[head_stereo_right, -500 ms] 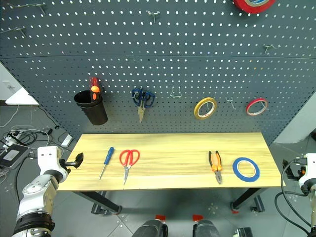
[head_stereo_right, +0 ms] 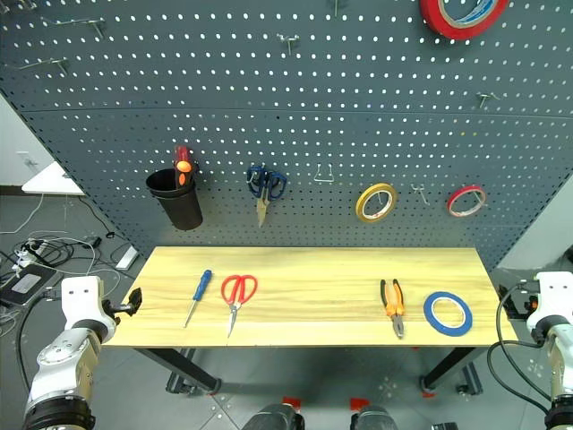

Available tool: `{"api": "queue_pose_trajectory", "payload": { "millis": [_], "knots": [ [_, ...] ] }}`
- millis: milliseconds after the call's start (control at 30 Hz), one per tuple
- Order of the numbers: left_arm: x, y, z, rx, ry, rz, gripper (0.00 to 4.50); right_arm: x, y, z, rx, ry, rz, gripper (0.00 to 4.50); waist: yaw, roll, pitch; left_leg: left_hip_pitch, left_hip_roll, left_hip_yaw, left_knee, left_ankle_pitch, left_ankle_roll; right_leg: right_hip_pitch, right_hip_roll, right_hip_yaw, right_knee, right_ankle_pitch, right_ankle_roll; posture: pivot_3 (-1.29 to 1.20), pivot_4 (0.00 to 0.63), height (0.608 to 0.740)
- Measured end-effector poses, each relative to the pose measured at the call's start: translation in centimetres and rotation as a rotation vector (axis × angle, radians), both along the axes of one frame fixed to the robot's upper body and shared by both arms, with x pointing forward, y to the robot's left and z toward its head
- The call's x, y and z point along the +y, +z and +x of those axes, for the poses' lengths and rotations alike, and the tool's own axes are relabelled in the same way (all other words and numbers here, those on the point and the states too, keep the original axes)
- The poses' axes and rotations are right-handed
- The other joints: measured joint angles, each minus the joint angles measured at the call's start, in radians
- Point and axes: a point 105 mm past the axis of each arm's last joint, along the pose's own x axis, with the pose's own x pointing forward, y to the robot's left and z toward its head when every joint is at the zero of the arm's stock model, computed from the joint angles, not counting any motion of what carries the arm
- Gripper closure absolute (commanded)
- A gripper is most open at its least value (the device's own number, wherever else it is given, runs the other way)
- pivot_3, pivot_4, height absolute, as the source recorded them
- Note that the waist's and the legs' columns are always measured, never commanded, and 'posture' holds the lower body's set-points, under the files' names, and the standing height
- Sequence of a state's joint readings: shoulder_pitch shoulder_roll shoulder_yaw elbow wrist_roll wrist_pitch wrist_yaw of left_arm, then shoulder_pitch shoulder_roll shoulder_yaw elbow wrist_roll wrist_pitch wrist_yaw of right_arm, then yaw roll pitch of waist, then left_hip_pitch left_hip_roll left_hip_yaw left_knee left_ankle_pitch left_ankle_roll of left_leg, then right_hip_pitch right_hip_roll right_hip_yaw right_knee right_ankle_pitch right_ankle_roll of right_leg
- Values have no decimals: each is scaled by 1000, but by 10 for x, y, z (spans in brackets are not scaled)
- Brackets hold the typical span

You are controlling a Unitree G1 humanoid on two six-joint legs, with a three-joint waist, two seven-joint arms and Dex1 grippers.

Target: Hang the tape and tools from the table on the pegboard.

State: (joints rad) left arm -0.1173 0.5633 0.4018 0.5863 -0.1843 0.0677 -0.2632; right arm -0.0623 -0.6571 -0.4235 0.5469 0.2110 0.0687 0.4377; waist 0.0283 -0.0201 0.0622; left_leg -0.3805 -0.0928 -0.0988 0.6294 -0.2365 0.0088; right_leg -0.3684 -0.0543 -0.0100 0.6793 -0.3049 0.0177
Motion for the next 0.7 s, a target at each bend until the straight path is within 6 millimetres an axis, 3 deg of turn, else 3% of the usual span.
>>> {"api": "queue_pose_trajectory", "payload": {
  "millis": [333,467,567,700],
  "knots": [
    [-9,12,7,-37,-49,14,16,13,-8,-7,32,79,-11,0,-2,0,-6,0,0,0,0,0,0,0,0,0,0,0,0,34,32,740],
    [-49,12,19,-24,-235,-4,16,34,-10,-7,43,160,-35,0,-3,0,-6,0,0,0,0,0,0,0,0,0,0,0,0,-11,53,740],
    [-87,14,27,-28,-395,-28,16,60,-11,-10,48,246,-32,0,-4,0,-5,-1,0,0,0,0,0,0,0,0,0,0,0,-23,61,740],
    [-111,17,31,-5,-524,4,16,81,-7,-17,75,296,-39,0,-10,5,10,-1,1,0,0,0,0,0,0,0,0,-1,-1,-87,114,740]
  ]
}}
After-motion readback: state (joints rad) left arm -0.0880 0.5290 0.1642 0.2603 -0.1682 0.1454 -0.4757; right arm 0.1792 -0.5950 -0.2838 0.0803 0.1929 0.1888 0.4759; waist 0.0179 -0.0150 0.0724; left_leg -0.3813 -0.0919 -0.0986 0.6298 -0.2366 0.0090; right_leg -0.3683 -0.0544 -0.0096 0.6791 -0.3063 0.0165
